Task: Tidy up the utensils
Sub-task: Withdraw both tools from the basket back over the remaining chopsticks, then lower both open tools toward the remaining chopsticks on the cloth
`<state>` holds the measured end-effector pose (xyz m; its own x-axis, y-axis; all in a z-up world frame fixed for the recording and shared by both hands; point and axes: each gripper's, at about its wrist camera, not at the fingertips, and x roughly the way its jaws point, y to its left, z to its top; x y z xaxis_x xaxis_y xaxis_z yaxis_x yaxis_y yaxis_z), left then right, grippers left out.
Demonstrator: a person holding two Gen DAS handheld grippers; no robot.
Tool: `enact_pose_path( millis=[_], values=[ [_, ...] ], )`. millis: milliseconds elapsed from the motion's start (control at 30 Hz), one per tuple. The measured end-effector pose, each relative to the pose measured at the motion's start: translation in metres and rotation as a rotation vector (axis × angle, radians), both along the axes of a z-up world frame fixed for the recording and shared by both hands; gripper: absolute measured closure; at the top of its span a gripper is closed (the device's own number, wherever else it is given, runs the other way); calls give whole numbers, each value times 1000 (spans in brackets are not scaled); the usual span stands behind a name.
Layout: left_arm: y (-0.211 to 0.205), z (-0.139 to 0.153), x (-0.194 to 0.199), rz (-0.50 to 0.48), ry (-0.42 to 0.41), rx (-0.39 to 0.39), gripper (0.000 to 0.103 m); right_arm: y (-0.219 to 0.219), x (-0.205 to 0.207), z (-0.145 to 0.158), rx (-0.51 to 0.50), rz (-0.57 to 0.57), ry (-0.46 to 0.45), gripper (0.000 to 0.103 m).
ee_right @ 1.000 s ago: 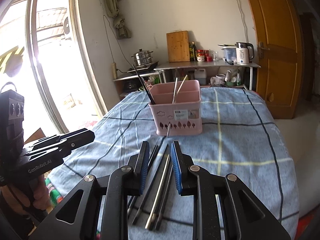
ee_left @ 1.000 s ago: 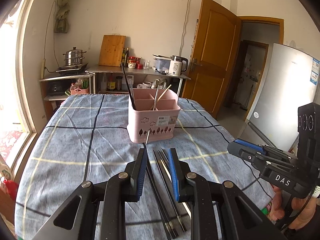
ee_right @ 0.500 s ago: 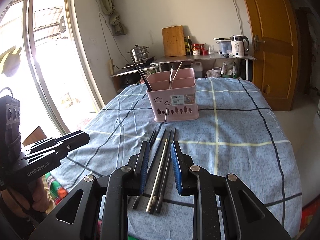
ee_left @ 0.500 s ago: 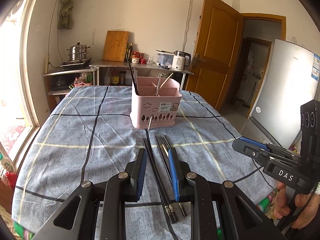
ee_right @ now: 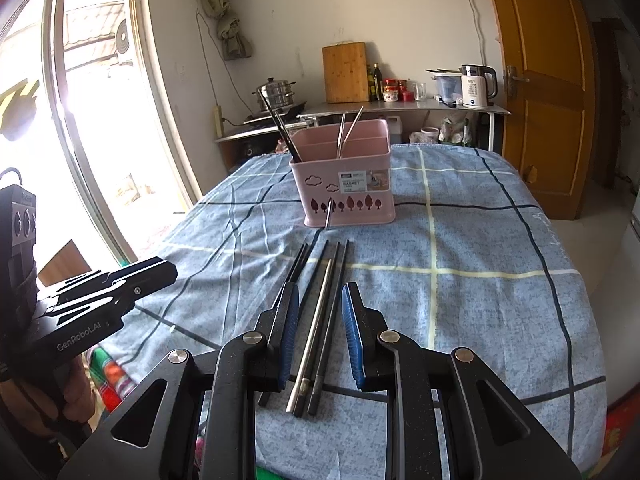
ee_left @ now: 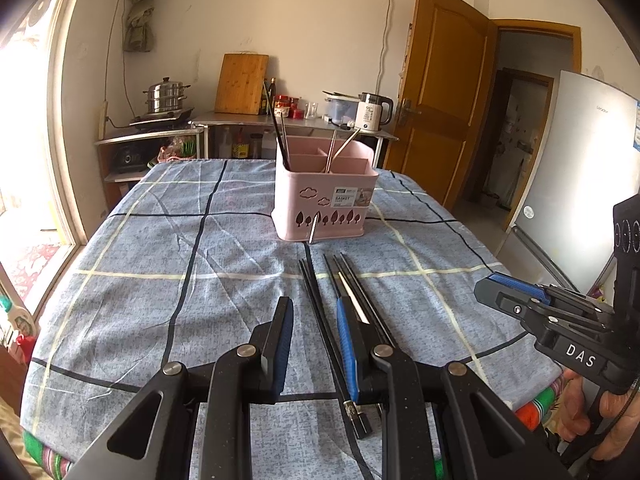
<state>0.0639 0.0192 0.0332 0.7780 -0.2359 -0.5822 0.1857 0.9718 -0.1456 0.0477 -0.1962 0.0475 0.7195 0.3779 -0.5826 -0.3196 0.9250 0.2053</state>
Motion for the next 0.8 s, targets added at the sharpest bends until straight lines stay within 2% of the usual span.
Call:
enact_pose_path(
  millis=[400, 667, 800],
  values=[
    [1, -26, 29, 20, 61, 0, 81, 12, 24, -19, -27, 9, 57, 80],
    [2, -43, 61, 19, 98, -7, 81, 25, 55, -36, -52, 10, 99, 80],
    [-2, -54, 83, 11, 128, -21, 74, 29, 75, -49, -67, 6, 133, 80]
  ],
)
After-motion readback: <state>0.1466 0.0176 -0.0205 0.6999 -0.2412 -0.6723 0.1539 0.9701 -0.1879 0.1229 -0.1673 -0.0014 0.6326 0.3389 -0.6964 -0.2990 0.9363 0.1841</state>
